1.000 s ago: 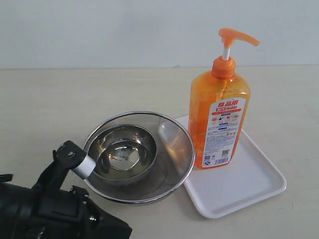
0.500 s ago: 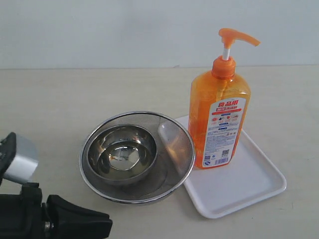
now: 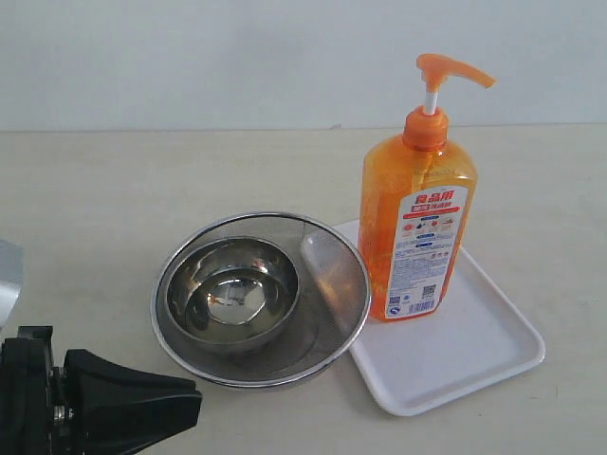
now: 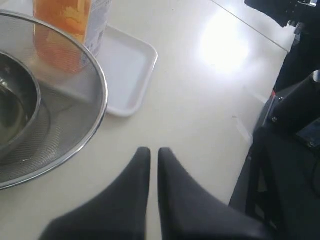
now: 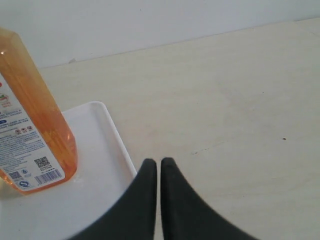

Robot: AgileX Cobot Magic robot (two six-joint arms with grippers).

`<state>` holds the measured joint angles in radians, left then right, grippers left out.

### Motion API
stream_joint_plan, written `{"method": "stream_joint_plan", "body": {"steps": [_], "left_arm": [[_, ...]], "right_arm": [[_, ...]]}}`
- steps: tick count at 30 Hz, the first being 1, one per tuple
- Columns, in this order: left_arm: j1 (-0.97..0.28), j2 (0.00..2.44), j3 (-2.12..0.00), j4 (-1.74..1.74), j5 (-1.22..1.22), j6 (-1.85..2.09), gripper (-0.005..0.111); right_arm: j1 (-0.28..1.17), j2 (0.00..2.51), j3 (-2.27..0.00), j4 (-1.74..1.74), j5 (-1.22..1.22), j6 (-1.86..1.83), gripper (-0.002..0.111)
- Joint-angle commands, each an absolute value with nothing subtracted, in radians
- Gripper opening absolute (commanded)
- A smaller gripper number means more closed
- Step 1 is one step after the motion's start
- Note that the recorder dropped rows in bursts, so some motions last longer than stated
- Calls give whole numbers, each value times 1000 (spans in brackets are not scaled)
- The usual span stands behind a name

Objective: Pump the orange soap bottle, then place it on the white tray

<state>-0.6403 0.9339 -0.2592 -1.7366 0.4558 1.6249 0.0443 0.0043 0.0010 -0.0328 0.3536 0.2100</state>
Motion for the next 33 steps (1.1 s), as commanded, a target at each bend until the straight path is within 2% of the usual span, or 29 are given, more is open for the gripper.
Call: {"method": "stream_joint_plan", "body": {"steps": [1, 6, 10, 14, 16, 22, 29, 33], "left_arm": [[-639, 926, -255, -1744, 460, 1616, 5], [-639, 906, -269, -1744, 414, 1732, 5], [-594, 772, -280, -1744, 333, 1736, 5], [-468, 601, -280, -1744, 328, 1741, 5], [-364, 487, -280, -1744, 310, 1751, 5], [-190, 282, -275, -1744, 285, 1720, 5], [-90, 0, -169, -1744, 257, 1709, 5], [-90, 8, -145, -1744, 194, 1682, 5]], "right_arm": [[41, 0, 0, -33, 342, 205, 0], [41, 0, 0, -33, 342, 205, 0], [41, 0, 0, -33, 342, 205, 0], [41, 0, 0, -33, 342, 205, 0], [41, 0, 0, -33, 342, 205, 0], [41, 0, 0, -33, 342, 205, 0], [41, 0, 0, -33, 342, 205, 0], [41, 0, 0, -33, 342, 205, 0]]}}
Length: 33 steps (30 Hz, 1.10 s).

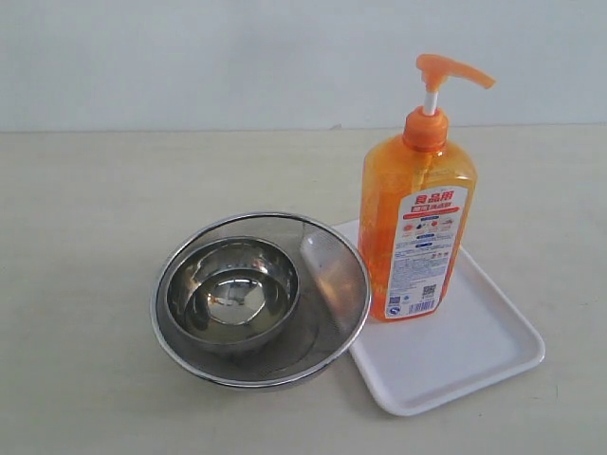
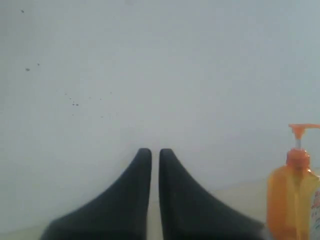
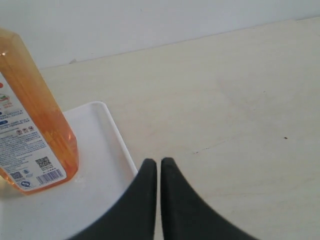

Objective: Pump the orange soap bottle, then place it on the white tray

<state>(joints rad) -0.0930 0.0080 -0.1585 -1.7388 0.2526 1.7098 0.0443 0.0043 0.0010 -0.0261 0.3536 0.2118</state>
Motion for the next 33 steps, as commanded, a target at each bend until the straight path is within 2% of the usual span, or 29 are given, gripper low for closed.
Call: {"method": "stream_joint_plan", "body": {"steps": [1, 7, 30, 33], "left_arm": [[-90, 15, -145, -1744, 171, 1661, 5], [-90, 15, -133, -1744, 158, 1505, 5], [-90, 6, -106, -1740, 213, 1518, 5], [-90, 6, -82, -1497, 178, 1269, 5]], "right_arm": [[41, 0, 0, -33, 342, 205, 0], [41, 0, 0, -33, 348, 205, 0], [41, 0, 0, -33, 348, 205, 0], [41, 0, 0, -33, 348, 205, 0]]}}
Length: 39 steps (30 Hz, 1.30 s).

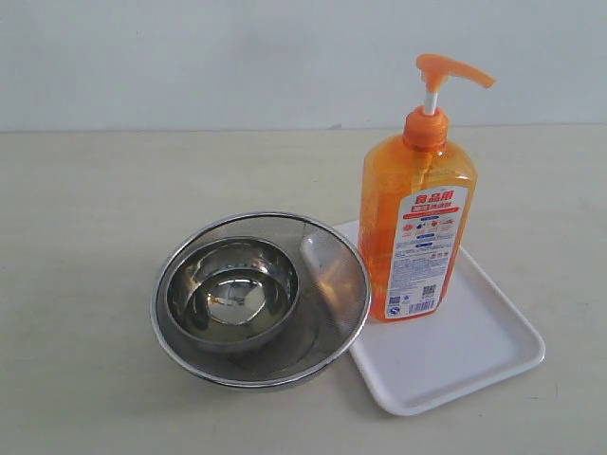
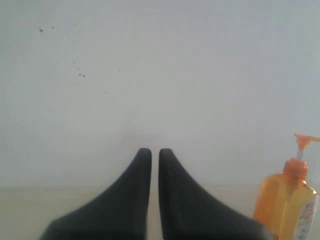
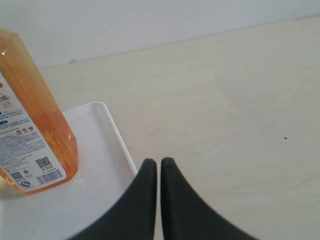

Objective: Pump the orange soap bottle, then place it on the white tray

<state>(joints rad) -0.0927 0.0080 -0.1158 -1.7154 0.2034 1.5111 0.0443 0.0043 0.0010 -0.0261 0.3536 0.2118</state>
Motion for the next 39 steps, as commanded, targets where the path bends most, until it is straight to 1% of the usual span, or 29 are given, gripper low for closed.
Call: {"method": "stream_joint_plan", "body": {"steps": [1, 2, 5, 7, 8, 11, 15, 20, 25, 39], "left_arm": [[-90, 6, -72, -1355, 144, 1111, 5], [-90, 6, -62, -1182, 110, 954, 5], [-90, 6, -33, -565, 49, 286, 5], [-90, 5, -21, -280, 54, 14, 5], [-90, 3, -13, -170, 60, -87, 5], [-90, 3, 0, -12, 69, -223, 5], [-90, 0, 0, 23, 88, -207, 5], [-90, 0, 0, 23, 171, -102, 5], [-90, 0, 0, 23, 344, -64, 5], [-90, 0, 0, 15, 352, -59, 5]], "right_arm": [[41, 0, 0, -33, 348, 205, 0], [41, 0, 0, -33, 348, 205, 0], [41, 0, 0, -33, 348, 205, 0], [41, 0, 0, -33, 348, 205, 0], [41, 0, 0, -33, 348, 205, 0], [41, 0, 0, -33, 348, 205, 0], [41, 0, 0, -33, 348, 205, 0], [41, 0, 0, -33, 348, 205, 0], [41, 0, 0, -33, 341, 205, 0], [41, 0, 0, -33, 341, 205, 0]]}}
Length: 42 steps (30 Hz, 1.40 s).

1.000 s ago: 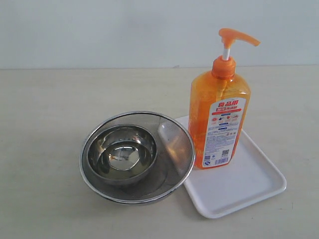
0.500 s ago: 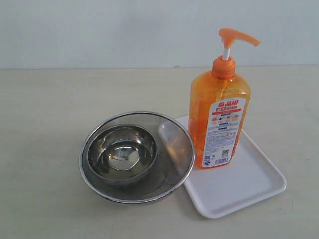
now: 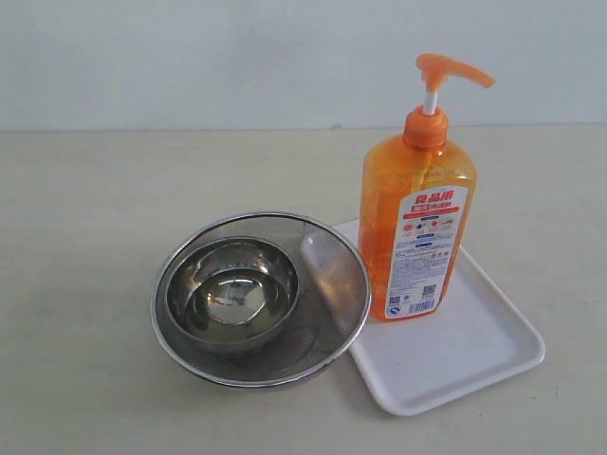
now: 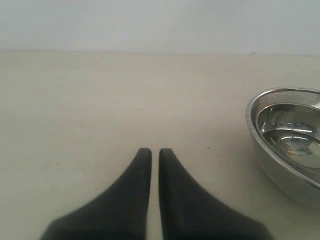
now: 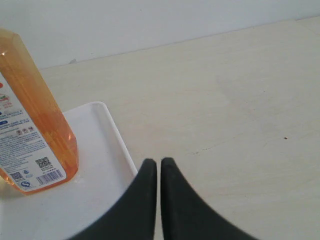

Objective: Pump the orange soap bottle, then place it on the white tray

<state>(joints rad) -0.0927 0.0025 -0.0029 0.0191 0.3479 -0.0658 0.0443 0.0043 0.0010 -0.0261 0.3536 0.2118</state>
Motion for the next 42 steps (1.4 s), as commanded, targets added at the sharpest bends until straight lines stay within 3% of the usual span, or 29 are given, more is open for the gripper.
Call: {"method": "stream_joint_plan", "body": {"steps": [1, 20, 29, 35, 42], "left_arm": [[-90, 0, 0, 15, 352, -59, 5], [-90, 0, 0, 15, 352, -59, 5], [-90, 0, 0, 15, 352, -59, 5], [-90, 0, 0, 15, 352, -59, 5], [-90, 0, 0, 15, 352, -59, 5]], "right_arm": [[41, 0, 0, -33, 341, 205, 0], [41, 0, 0, -75, 319, 154, 0], [41, 0, 0, -180, 113, 29, 0], [41, 0, 0, 152, -219, 378, 0], [41, 0, 0, 117, -452, 584, 0]]}}
